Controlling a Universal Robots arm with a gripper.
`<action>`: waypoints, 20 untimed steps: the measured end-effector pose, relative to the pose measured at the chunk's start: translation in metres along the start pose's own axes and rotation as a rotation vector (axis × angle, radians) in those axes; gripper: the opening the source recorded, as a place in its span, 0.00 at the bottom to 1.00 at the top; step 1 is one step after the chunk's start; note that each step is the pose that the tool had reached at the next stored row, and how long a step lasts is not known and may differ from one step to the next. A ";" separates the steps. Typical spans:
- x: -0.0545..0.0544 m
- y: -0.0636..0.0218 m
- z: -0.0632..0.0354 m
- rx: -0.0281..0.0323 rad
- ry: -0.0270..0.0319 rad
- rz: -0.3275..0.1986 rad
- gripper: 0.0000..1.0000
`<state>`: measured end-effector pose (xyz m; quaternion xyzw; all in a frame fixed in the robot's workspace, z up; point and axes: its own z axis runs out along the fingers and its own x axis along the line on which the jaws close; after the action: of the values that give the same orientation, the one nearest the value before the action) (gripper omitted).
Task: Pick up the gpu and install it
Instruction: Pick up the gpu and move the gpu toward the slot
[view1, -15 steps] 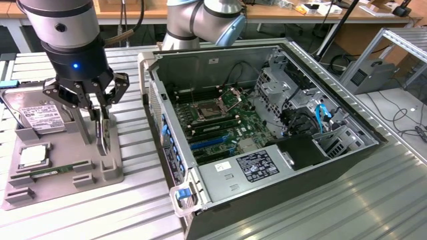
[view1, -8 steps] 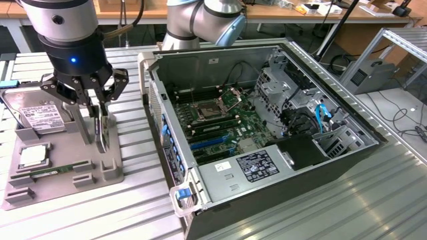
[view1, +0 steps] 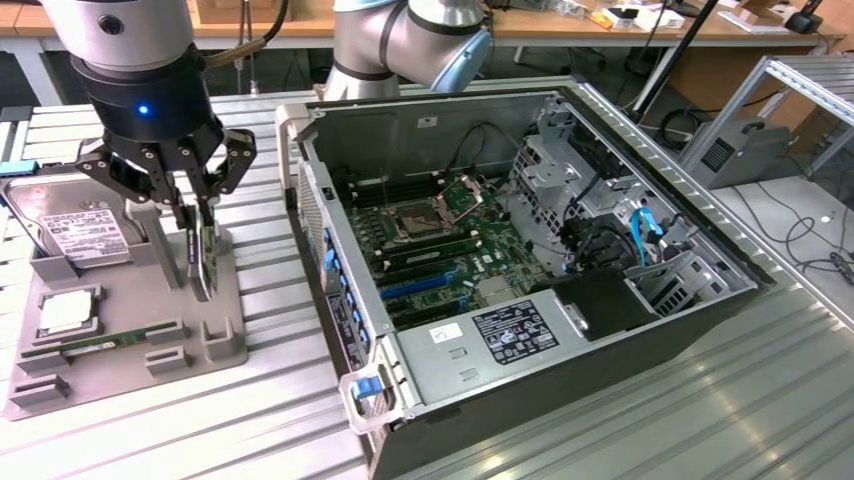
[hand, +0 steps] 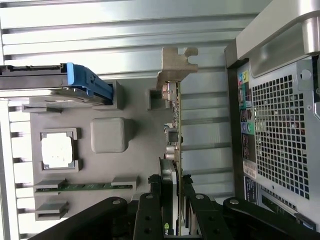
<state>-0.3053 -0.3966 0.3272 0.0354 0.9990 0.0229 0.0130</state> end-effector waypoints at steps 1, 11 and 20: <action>0.000 0.0000 -0.0010 -0.0001 0.0000 0.000 0.27; 0.000 0.0006 -0.0115 -0.0002 0.0000 0.000 0.27; -0.001 0.0010 -0.0221 -0.0012 0.0000 0.000 0.27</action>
<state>-0.3054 -0.3966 0.3493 0.0354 0.9990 0.0235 0.0130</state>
